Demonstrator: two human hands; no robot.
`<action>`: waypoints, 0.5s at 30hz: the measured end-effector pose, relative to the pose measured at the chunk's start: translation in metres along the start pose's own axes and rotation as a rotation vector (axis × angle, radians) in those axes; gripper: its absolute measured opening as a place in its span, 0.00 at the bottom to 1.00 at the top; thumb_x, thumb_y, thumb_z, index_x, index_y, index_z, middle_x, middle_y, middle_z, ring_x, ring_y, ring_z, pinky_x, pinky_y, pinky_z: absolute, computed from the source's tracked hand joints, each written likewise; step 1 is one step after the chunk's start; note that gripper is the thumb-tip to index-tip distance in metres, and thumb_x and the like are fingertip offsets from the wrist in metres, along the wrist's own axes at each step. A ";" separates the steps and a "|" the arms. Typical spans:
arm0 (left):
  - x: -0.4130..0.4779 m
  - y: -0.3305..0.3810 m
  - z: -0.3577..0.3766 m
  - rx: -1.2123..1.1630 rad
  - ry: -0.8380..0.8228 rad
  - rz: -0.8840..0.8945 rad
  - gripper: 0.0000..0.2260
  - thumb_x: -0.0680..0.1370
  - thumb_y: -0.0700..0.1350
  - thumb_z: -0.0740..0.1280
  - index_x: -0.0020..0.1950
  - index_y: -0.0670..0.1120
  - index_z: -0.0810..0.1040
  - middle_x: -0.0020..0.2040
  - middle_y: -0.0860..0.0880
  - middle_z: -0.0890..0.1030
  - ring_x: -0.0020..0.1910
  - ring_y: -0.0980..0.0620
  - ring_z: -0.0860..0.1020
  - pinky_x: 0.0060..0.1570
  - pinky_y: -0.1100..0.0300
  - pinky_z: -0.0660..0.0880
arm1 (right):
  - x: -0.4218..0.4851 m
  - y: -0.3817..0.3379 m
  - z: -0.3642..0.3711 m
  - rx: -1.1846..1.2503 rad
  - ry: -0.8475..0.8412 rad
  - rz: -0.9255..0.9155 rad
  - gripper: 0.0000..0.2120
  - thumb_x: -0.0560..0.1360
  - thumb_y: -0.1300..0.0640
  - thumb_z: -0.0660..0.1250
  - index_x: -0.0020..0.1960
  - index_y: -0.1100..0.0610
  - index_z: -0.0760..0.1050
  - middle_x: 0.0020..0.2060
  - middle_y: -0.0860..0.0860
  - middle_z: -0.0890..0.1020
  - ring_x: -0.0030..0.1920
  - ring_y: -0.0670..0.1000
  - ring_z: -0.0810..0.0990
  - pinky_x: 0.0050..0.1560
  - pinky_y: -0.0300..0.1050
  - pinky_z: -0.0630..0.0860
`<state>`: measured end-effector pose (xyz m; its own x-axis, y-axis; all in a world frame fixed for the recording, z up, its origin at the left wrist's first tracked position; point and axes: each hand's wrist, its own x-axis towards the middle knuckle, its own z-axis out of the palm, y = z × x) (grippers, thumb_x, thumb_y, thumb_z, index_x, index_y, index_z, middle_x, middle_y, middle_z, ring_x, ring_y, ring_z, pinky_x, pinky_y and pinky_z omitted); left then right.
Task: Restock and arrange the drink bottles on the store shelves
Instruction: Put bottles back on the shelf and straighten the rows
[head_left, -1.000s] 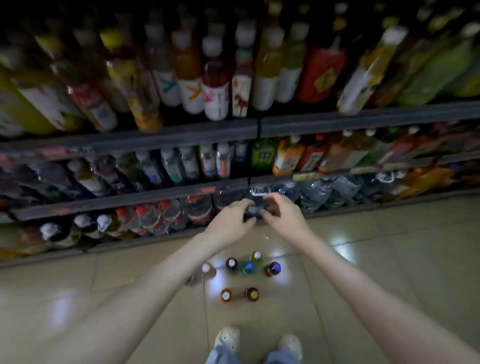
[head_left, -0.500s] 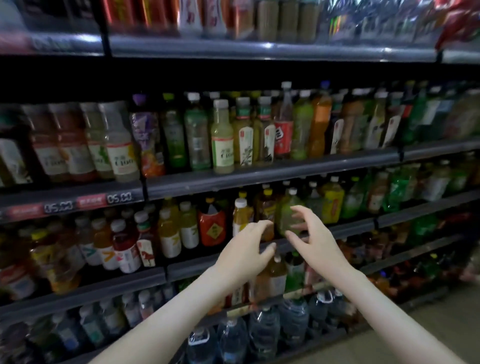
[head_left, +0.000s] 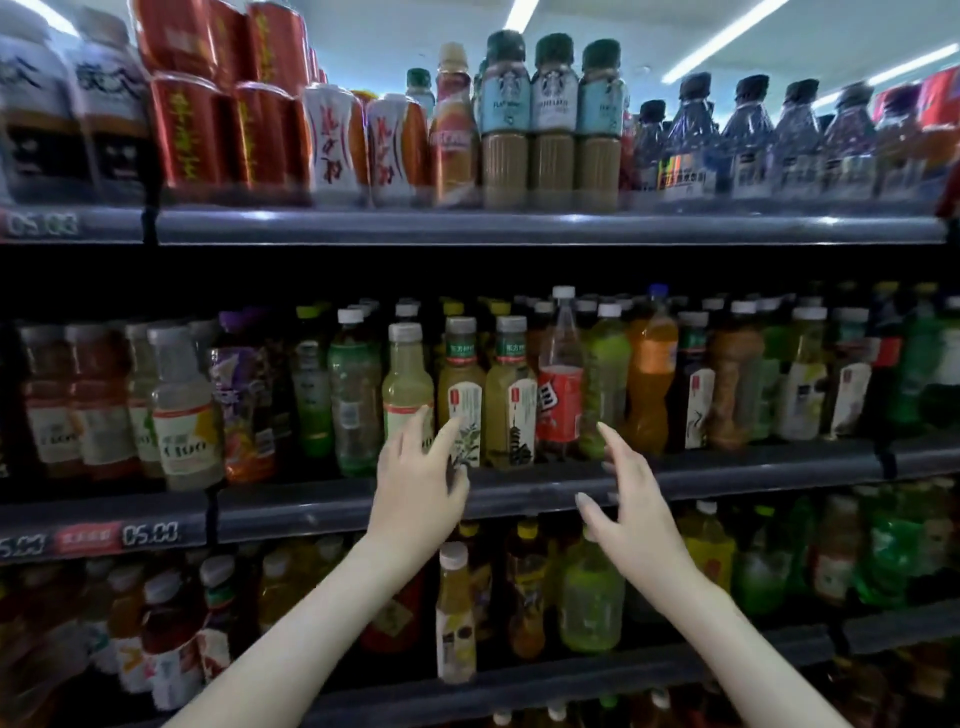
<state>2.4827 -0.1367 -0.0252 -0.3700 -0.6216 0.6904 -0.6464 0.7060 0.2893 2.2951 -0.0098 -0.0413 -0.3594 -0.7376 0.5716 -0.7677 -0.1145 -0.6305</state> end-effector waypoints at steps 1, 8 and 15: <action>0.012 -0.001 0.009 0.049 0.046 0.019 0.26 0.77 0.46 0.67 0.74 0.52 0.64 0.73 0.39 0.64 0.73 0.39 0.58 0.71 0.43 0.55 | 0.015 0.001 0.002 -0.034 -0.012 -0.045 0.35 0.78 0.56 0.65 0.77 0.42 0.48 0.69 0.43 0.62 0.68 0.39 0.58 0.68 0.40 0.60; 0.086 0.003 0.053 0.231 0.251 0.058 0.32 0.76 0.48 0.66 0.77 0.53 0.56 0.71 0.37 0.68 0.75 0.40 0.54 0.69 0.37 0.38 | 0.112 0.001 0.023 -0.215 0.048 -0.318 0.37 0.77 0.56 0.67 0.77 0.44 0.48 0.71 0.49 0.65 0.71 0.48 0.57 0.71 0.47 0.56; 0.108 0.011 0.069 0.307 0.183 -0.100 0.36 0.77 0.53 0.63 0.77 0.59 0.45 0.71 0.39 0.66 0.76 0.43 0.52 0.67 0.40 0.30 | 0.157 -0.001 0.050 0.090 -0.048 -0.208 0.42 0.76 0.59 0.67 0.76 0.42 0.41 0.67 0.53 0.68 0.59 0.48 0.73 0.61 0.42 0.72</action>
<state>2.3898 -0.2194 0.0072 -0.1873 -0.5922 0.7838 -0.8537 0.4928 0.1683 2.2663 -0.1590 0.0231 -0.1714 -0.7222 0.6701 -0.7714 -0.3247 -0.5473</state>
